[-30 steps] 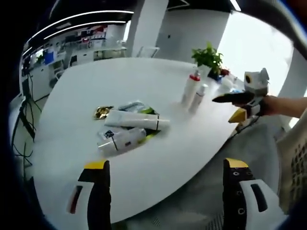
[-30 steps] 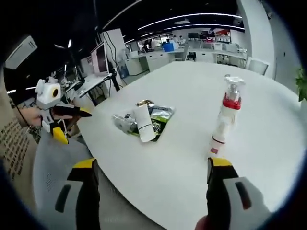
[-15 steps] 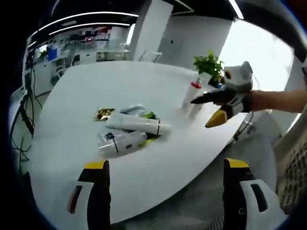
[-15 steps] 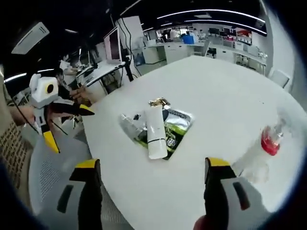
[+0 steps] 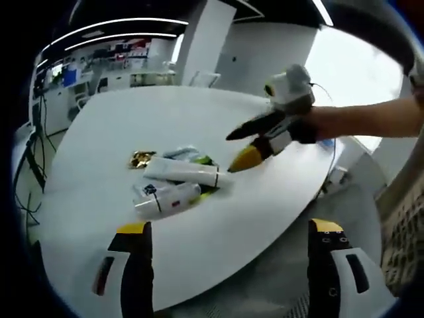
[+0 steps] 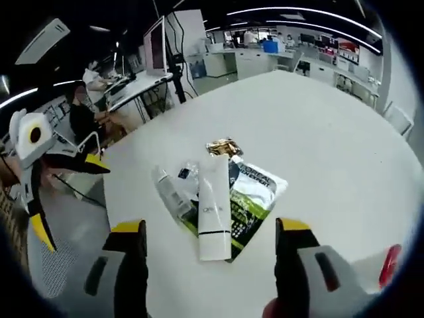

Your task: Arrange the skincare products in the storage area until every visible bottle or jar stands upright without overlapping.

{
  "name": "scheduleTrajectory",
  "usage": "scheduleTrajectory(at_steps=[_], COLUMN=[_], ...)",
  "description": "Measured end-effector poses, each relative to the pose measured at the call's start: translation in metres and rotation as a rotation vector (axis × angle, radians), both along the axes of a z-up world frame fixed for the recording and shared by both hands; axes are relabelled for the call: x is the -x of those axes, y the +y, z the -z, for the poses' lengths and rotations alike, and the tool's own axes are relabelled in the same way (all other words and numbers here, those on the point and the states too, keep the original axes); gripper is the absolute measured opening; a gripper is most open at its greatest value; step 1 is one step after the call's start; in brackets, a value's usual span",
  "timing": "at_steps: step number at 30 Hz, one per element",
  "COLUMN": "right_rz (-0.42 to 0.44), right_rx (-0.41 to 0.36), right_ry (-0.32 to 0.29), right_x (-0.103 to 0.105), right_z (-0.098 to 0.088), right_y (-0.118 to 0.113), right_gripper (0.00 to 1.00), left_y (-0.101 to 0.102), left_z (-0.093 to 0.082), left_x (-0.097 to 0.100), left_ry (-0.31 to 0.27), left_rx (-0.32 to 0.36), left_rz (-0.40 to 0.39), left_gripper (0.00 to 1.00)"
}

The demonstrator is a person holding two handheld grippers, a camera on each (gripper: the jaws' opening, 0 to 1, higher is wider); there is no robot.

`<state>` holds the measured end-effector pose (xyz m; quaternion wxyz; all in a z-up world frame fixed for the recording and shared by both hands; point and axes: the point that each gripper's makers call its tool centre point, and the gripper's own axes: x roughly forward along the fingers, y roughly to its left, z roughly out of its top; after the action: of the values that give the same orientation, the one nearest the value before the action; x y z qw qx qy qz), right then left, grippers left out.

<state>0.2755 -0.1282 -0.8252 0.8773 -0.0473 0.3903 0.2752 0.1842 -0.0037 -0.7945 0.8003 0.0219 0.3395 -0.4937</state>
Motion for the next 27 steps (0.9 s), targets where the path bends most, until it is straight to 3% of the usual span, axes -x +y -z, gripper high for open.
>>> scheduleTrajectory(at_steps=[14, 27], right_rz=[-0.032, -0.085], right_rx=[0.089, 0.169], right_ry=[0.033, 0.075], right_x=[-0.041, -0.059], right_z=[0.031, 0.056], right_y=[0.028, 0.044], right_gripper=[0.64, 0.49], left_y=[0.005, 0.008], left_z=[0.002, 0.004], left_x=[-0.004, -0.008], left_ry=[-0.001, 0.015], left_rx=[0.002, 0.017], left_rz=[-0.016, -0.030], left_gripper=[0.94, 0.93])
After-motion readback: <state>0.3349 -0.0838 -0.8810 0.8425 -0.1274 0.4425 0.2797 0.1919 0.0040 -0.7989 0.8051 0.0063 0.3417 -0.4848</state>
